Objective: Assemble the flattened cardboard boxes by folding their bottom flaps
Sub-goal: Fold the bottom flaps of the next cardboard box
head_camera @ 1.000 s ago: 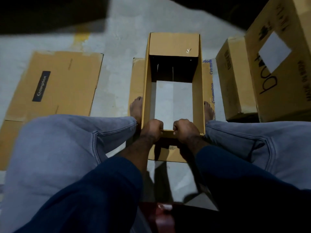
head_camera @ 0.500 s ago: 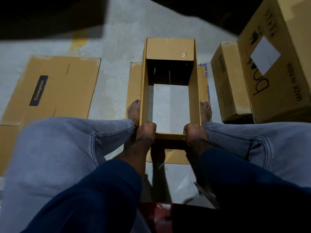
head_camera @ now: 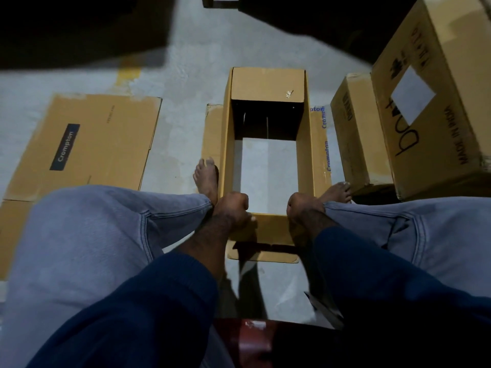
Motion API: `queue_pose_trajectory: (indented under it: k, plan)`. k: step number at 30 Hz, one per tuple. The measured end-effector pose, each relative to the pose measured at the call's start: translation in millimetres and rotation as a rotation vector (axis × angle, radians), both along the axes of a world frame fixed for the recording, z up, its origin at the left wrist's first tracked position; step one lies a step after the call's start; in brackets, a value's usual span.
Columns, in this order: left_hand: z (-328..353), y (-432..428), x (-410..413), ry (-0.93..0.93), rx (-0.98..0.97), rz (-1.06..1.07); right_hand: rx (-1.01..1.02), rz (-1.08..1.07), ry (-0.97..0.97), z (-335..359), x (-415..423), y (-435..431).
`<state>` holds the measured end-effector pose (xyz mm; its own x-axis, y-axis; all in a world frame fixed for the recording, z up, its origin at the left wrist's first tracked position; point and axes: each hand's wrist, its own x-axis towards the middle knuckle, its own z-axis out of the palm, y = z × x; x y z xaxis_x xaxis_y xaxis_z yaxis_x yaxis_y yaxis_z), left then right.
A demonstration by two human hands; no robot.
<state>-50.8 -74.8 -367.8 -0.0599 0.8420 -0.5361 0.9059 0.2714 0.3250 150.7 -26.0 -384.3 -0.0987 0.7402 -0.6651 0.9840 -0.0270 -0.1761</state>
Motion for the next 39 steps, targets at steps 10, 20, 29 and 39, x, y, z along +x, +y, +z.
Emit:
queue_pose_trajectory:
  k: [10, 20, 29, 39]
  plan:
    - [37.5, 26.0, -15.0, 0.265, 0.198, 0.133, 0.241, -0.240, 0.105, 39.3, -17.7, 36.4]
    - [-9.1, 72.2, -52.3, 0.022, 0.048, 0.376, 0.267, -0.548, 0.046, 22.6, 12.2, 74.1]
    - [-34.7, 105.3, -62.9, 0.103, -0.016, 0.347, 0.200, -0.374, -0.019, 3.3, 13.2, 96.9]
    - [-8.8, 50.3, -67.9, -0.074, -0.310, 0.434, 0.047, -0.388, 0.064, 38.0, 12.4, 42.7]
